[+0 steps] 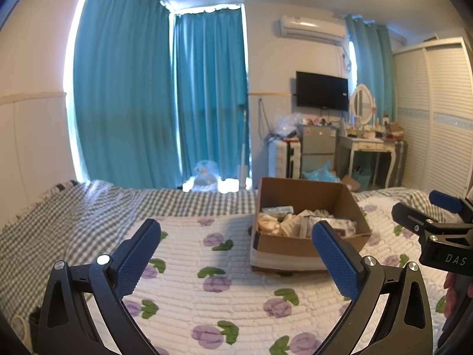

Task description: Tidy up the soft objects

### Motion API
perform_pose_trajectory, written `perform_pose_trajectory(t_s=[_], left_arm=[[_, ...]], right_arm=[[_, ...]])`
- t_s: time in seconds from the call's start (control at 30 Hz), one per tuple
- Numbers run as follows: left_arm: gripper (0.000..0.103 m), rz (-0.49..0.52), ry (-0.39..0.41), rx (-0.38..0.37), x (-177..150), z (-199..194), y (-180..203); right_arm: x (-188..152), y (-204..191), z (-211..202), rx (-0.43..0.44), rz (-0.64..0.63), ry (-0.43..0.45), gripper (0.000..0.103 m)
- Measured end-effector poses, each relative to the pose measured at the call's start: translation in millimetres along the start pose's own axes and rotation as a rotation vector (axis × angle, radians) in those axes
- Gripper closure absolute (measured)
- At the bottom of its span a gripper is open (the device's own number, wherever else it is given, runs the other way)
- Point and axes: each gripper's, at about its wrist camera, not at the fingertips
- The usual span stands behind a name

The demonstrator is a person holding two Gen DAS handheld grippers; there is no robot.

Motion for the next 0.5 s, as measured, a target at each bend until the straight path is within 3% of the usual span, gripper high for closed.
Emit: perform_pose_trajectory(t_s=[0.5], left_arm=[[0.0,-0.003,-0.002,0.0,-5.7,-0.1,1.4]], right_arm=[[1.0,-1.2,1.1,0.002,0.0,-0.002,0.0]])
Point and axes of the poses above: each gripper's, at about its wrist camera, not at the fingertips, and z roughly the way its jaws point, y to its right, x to its top, and after that the axes turned 1 degree about -z, right-handed
